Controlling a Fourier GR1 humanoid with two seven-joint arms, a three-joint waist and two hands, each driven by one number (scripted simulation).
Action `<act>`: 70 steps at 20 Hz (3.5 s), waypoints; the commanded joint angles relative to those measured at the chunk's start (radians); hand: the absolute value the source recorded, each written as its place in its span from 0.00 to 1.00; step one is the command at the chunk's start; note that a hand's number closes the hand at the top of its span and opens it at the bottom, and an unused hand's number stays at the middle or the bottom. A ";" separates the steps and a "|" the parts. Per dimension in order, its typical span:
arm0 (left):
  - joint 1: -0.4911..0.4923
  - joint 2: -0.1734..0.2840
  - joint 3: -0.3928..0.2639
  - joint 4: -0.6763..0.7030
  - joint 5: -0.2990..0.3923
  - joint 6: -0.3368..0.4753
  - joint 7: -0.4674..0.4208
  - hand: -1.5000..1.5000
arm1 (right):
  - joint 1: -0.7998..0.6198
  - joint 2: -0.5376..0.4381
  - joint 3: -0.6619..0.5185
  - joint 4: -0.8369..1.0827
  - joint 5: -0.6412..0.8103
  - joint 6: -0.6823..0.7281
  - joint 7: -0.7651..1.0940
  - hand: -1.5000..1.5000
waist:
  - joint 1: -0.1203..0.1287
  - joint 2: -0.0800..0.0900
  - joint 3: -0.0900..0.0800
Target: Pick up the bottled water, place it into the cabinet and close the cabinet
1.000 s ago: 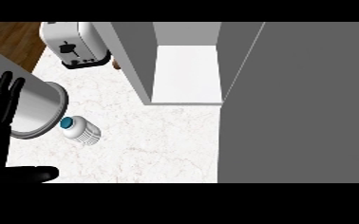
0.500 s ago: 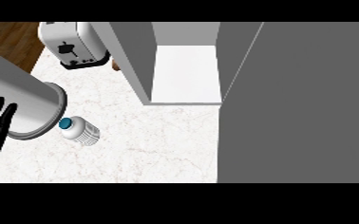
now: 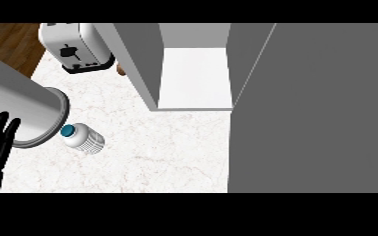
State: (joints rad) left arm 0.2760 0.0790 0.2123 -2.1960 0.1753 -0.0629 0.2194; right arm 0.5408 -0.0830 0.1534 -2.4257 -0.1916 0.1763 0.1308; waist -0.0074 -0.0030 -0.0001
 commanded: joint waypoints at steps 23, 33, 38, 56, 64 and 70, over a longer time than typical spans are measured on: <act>-0.212 -0.002 0.164 0.901 -0.105 -0.021 -0.581 0.00 | 0.343 -0.030 0.002 -0.189 -0.030 0.120 -0.161 0.00 | -0.016 0.002 -0.001; -0.342 0.074 0.236 1.334 -0.089 -0.082 -0.841 0.00 | 0.454 -0.029 0.021 -0.177 0.003 0.176 -0.262 0.00 | -0.016 0.002 -0.002; -0.388 0.078 0.208 1.495 -0.082 -0.214 -0.903 0.00 | 0.456 -0.054 -0.015 -0.180 -0.042 0.193 -0.262 0.00 | -0.019 0.005 -0.003; -0.580 0.077 0.278 1.839 -0.022 -0.269 -1.148 1.00 | 0.439 -0.027 -0.001 -0.168 -0.001 0.176 -0.251 0.00 | -0.011 0.006 -0.002; -0.566 -0.006 0.199 1.825 -0.080 -0.264 -1.223 1.00 | 0.426 -0.034 -0.013 -0.118 0.008 0.190 -0.293 0.00 | -0.009 0.003 -0.001; -0.583 -0.073 0.077 1.796 -0.070 -0.225 -1.227 1.00 | 0.442 -0.015 0.038 -0.101 0.053 0.187 -0.317 0.00 | -0.009 -0.002 -0.001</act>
State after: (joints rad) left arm -0.2909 0.1000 0.3674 -0.4183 0.0854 -0.2574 -0.9447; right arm 0.9791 -0.0898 0.1976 -2.4651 -0.1123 0.3667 -0.2194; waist -0.0145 -0.0082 0.0157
